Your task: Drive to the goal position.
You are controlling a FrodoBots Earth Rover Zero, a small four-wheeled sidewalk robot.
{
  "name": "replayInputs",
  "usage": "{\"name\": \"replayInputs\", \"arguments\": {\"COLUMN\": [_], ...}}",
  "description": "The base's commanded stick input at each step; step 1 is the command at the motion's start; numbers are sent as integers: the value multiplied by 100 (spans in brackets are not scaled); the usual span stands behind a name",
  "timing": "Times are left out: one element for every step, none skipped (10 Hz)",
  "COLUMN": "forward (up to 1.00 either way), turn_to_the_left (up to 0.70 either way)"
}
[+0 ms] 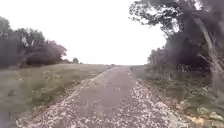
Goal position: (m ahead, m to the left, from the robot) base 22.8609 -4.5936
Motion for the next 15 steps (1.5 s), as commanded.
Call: {"name": "replayInputs", "arguments": {"forward": [100, 100, 100, 100, 100, 100, 100, 100, 100, 100, 100, 100, 100, 100, 100], "turn_to_the_left": [-4, 0, 0, 0, 0, 0, 0, 0, 0, 0, 0, 0, 0, 0, 0]}}
